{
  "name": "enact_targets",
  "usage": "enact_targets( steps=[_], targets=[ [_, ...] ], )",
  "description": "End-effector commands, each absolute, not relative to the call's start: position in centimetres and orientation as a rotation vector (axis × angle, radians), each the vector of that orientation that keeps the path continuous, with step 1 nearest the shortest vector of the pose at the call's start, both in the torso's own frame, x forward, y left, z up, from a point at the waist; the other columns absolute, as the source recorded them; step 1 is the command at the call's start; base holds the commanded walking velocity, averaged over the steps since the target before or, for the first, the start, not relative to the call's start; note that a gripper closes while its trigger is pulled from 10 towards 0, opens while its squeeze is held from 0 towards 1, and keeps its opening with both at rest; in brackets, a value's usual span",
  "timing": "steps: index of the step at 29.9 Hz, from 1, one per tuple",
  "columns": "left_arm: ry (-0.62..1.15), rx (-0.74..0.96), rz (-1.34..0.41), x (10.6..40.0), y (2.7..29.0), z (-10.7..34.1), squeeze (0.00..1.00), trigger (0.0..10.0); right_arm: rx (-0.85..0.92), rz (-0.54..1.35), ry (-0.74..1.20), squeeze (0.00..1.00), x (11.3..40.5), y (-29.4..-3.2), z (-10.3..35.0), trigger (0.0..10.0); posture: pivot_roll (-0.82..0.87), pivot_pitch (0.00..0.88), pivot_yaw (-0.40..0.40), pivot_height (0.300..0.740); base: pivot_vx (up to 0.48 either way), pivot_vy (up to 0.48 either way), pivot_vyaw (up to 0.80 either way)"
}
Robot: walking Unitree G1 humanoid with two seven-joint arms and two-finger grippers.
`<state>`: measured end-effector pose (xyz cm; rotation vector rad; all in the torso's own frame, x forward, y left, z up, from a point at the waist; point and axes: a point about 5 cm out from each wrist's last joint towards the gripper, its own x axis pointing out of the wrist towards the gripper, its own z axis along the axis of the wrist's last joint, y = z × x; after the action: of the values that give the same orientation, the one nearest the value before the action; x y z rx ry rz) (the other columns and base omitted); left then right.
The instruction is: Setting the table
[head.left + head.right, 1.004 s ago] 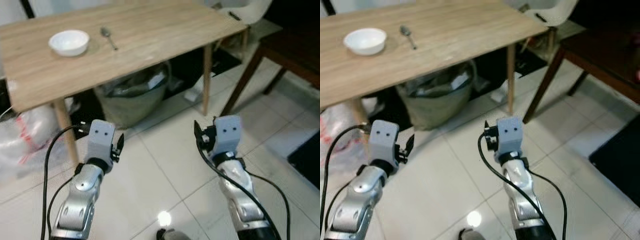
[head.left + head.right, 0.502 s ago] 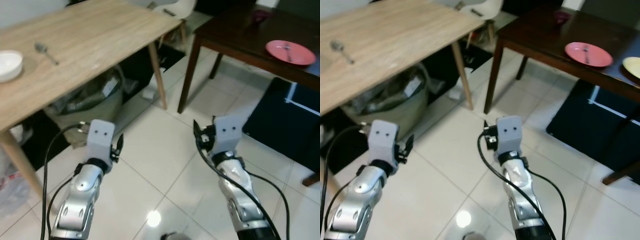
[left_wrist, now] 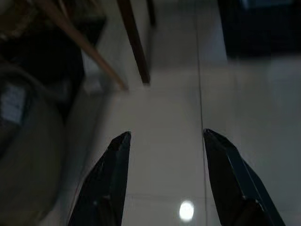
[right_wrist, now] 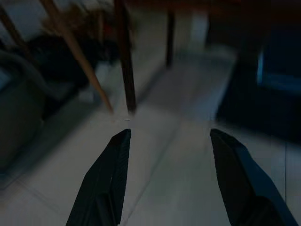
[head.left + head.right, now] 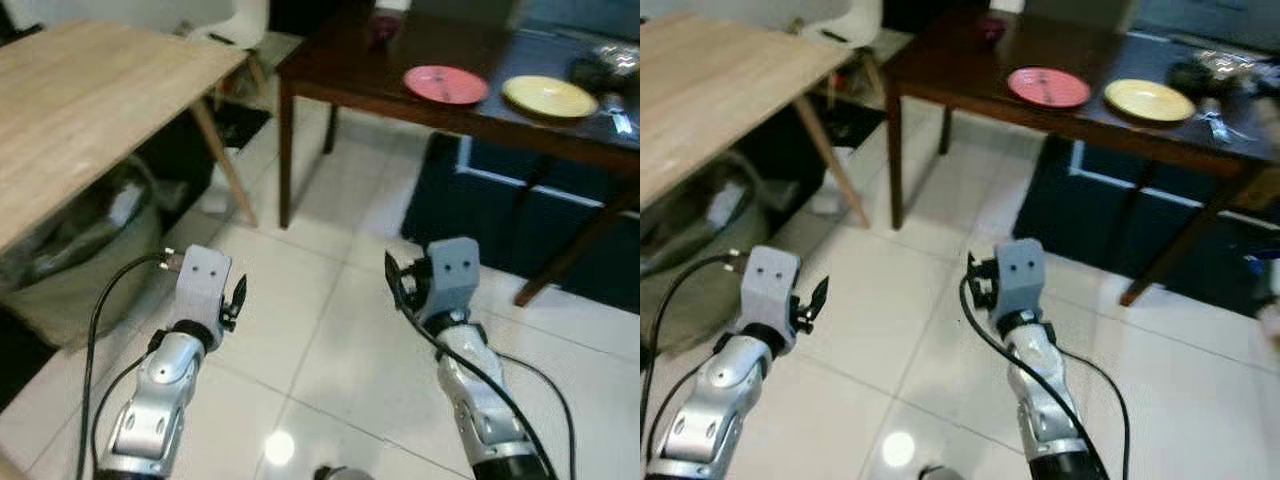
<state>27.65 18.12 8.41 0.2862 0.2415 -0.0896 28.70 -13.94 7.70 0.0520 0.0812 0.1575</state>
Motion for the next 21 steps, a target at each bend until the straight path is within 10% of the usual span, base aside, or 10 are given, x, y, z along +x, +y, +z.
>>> enact_targets(
  steps=[1,21],
  targets=[
    [0.382,0.276,-0.100,26.3,19.5,5.1,0.00,10.0,0.086,0.145,0.226,0.00,27.2,-14.6,3.8,10.0,-0.08,0.007,0.031,0.740,0.000,0.000,-0.80],
    [0.511,0.211,-0.058,23.1,21.4,0.3,0.00,10.0,0.225,0.242,0.323,0.00,25.4,-14.1,0.1,10.0,-0.09,0.016,0.020,0.740,0.000,0.000,-0.80]
  ],
)
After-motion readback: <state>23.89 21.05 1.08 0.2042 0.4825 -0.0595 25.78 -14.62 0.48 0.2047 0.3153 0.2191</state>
